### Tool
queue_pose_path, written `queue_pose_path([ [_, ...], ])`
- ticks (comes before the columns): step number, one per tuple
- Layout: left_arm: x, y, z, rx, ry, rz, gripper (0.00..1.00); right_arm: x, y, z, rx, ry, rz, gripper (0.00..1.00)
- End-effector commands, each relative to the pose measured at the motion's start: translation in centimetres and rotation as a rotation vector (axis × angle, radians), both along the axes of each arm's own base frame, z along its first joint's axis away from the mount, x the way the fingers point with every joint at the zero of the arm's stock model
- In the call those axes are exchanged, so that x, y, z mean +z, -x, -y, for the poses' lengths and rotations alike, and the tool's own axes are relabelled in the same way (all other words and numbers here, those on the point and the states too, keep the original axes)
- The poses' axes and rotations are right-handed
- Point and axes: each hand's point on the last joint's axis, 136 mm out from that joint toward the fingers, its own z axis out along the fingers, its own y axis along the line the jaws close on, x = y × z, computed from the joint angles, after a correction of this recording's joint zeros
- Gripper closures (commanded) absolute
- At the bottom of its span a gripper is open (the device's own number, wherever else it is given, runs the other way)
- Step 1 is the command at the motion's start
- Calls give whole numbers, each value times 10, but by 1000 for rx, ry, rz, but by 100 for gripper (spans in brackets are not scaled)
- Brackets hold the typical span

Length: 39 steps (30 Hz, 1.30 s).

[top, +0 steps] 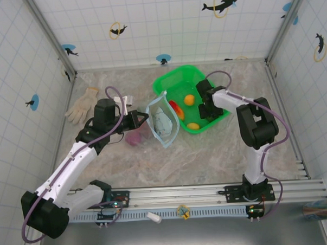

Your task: Place the food in the zip-top bag and seal the zipper

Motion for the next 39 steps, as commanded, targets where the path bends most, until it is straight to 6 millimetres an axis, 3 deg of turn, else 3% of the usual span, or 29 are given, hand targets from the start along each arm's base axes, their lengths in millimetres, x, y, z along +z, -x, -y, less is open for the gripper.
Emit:
queue_pose_path([
  [1,1,1,0,-6,13,-1,100,1,2,1,3,1,1,45],
  [3,2,0,0,-7,12,-1,100,4,-2,0,-1,1,8,53],
  [6,3,-1,0,-5,11,0,100,20,-11,-3,-5,-9,53,56],
  [15,17,-3,2,3,33,6,100,120,-27,-22,-10,-134,273,58],
  [21,27,-4,5,9,79,-8,100,185,1,-62,87,-395,386,58],
  [27,32,-5,6,17,108,-25,100,239,55,-115,249,-662,495,58],
  [32,38,-4,7,21,129,-30,100,250,103,-161,381,-811,495,57],
  [34,42,-4,7,23,134,-26,100,243,115,-176,419,-824,472,57],
  [39,48,-3,8,20,150,-28,100,212,123,-206,457,-780,392,57],
])
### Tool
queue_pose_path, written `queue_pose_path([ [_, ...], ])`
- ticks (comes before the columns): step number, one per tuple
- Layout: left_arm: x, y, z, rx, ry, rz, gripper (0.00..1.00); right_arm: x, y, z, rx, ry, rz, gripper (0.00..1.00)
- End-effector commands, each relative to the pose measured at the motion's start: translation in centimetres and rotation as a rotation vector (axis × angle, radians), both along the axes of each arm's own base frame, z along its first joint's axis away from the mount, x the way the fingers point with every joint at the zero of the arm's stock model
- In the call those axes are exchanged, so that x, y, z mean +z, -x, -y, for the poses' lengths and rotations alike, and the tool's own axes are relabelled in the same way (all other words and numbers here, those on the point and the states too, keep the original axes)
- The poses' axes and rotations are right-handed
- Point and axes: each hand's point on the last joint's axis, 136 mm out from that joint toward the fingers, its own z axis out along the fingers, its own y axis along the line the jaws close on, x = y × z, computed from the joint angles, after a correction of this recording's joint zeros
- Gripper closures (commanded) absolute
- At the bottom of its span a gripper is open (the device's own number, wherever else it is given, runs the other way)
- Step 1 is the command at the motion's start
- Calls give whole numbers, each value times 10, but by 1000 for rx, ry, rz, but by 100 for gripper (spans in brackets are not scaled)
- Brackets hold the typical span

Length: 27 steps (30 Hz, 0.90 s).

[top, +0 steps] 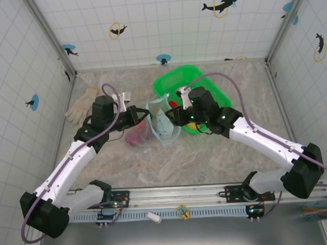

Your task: Place the food in the zip-top bag and seal the zipper

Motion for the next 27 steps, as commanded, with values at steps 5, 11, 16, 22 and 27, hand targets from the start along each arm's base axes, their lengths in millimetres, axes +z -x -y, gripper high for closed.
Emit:
queue_pose_path([
  [5,30,3,2,-16,67,44,100,-25,-10,-54,31,43,-47,55],
  [11,49,5,0,-10,84,89,100,-42,-34,-88,-47,72,-77,51],
  [16,75,6,-3,7,103,145,100,-44,-55,-104,-115,37,-82,51],
  [22,93,3,-7,42,132,182,100,-31,-61,-125,-91,-9,-88,20],
  [27,90,-2,-11,75,109,187,100,-22,-56,-122,-54,26,-64,16],
])
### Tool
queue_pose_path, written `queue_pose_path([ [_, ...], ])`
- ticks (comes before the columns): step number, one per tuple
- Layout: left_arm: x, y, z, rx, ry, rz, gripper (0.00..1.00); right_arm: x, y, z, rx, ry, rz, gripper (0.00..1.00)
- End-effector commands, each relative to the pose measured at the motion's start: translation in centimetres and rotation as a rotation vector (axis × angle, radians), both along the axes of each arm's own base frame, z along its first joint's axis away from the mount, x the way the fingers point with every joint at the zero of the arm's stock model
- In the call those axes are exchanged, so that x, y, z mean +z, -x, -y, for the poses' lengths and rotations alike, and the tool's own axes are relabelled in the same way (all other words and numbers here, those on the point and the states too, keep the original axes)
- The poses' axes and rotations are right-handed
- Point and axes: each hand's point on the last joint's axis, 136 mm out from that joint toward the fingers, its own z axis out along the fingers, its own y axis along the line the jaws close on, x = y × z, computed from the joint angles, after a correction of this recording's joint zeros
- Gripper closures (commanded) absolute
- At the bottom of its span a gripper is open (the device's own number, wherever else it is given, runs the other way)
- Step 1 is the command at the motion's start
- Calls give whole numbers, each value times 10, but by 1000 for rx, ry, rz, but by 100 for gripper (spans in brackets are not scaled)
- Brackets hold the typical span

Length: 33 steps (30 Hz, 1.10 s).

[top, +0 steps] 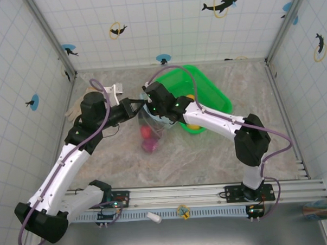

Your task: Place the food in the zip-top bag and seal the zipper

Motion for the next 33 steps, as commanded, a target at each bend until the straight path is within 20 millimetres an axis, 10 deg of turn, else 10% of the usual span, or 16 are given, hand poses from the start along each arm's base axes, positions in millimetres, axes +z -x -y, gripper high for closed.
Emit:
queue_pose_path([
  [1,20,-3,-5,34,16,62,100,14,4,1,24,6,30,17],
  [15,-19,-16,-28,153,-171,43,100,64,29,36,81,19,131,30],
  [26,9,-20,-37,193,-213,115,100,85,33,54,81,14,146,73],
  [33,20,-23,-43,206,-277,156,100,99,7,86,-29,27,182,66],
])
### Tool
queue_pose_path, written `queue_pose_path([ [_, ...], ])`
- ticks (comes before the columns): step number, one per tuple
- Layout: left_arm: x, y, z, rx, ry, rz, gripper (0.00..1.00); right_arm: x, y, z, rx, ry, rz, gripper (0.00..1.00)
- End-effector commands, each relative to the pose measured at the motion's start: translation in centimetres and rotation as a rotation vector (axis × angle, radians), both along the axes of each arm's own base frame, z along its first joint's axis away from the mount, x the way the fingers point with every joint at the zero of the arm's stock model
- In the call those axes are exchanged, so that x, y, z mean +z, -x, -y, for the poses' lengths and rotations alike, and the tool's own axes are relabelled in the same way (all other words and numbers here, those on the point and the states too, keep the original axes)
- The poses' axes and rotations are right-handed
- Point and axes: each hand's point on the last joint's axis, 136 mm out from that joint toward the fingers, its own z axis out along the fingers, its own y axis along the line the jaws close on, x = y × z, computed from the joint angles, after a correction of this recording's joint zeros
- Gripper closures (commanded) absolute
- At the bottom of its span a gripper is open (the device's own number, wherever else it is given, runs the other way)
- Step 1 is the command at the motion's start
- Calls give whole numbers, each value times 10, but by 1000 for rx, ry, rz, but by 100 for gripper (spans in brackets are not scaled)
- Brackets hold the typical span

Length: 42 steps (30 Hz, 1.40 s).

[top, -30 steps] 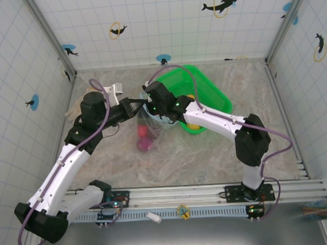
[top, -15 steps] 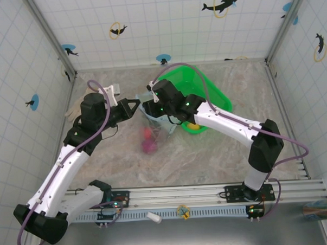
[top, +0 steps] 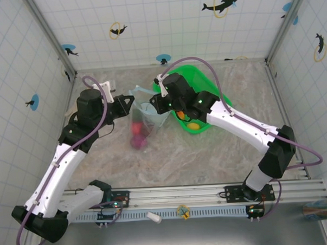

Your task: Place the food in the zip-top bag and seal the zipper

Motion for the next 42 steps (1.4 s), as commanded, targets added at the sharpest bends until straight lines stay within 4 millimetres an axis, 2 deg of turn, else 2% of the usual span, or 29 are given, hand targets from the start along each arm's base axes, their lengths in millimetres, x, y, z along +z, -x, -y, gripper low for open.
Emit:
queue_pose_path([
  [1,12,-4,-6,12,-57,51,100,24,-15,29,-82,-3,53,63],
  [5,7,-5,-4,-4,-77,46,100,6,-44,67,-198,57,43,61],
  [6,4,-5,-3,-10,-78,40,100,-4,-52,80,-236,79,31,60],
  [10,-14,-4,7,-59,-60,-2,100,-46,-78,122,-348,129,-39,50],
  [13,-25,-4,13,-86,-43,-26,100,-76,-92,138,-385,174,-83,41],
  [18,-32,-4,20,-114,-24,-46,100,-123,-116,145,-406,255,-160,26],
  [24,-33,-2,24,-133,2,-59,100,-166,-148,146,-433,337,-253,11],
  [31,-36,1,21,-121,-2,-60,100,-203,-174,147,-462,354,-331,13],
  [42,-36,3,19,-117,0,-65,100,-240,-164,153,-464,328,-422,24],
])
